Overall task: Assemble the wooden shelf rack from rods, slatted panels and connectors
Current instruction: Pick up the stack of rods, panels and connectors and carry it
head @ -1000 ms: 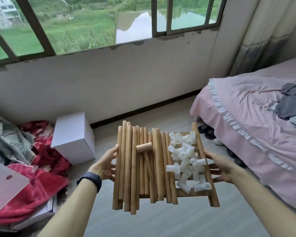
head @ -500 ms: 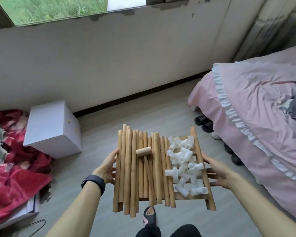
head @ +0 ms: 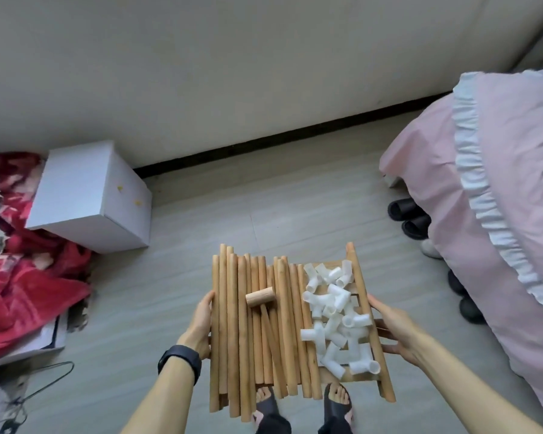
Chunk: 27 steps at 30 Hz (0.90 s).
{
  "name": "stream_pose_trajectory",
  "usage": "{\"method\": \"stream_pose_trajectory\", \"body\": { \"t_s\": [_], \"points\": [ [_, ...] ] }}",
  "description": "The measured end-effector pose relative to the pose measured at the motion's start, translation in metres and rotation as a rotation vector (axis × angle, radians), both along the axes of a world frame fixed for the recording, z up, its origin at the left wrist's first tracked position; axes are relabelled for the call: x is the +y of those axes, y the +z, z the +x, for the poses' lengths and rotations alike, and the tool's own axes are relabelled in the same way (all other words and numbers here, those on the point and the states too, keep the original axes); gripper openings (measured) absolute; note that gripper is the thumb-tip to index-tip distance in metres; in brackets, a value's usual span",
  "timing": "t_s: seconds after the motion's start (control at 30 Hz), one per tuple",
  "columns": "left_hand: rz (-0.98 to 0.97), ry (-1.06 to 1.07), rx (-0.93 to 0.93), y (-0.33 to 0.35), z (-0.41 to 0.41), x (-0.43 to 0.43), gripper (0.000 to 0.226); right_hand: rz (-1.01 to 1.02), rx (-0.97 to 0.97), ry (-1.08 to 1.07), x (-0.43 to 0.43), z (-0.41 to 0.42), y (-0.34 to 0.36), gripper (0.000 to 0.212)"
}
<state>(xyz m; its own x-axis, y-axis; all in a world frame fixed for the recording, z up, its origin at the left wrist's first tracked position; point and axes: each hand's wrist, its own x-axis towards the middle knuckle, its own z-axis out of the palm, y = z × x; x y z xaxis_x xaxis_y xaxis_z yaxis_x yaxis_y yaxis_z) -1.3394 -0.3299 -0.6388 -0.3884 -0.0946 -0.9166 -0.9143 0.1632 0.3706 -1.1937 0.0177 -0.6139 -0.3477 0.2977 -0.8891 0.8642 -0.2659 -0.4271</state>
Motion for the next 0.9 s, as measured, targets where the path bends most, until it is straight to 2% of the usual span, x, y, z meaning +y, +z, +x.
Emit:
{"method": "stream_pose_trajectory", "body": {
  "t_s": [0.23, 0.57, 0.8, 0.9],
  "points": [
    [0.097, 0.092, 0.062, -0.169, -0.022, 0.028, 0.058, 0.057, 0.018, 0.021, 0.027, -0.049, -0.169, 0.045],
    [0.051, 0.124, 0.104, -0.457, -0.024, 0.023, 0.058, 0.068, 0.011, 0.076, 0.030, -0.064, -0.462, 0.049],
    [0.047, 0.112, 0.150, -0.586, -0.002, 0.007, 0.054, 0.038, 0.034, 0.104, 0.016, -0.048, -0.609, 0.050],
    [0.040, 0.088, 0.125, -0.599, -0.002, 0.006, 0.057, 0.051, 0.024, 0.086, 0.017, -0.048, -0.625, 0.051]
  ]
}}
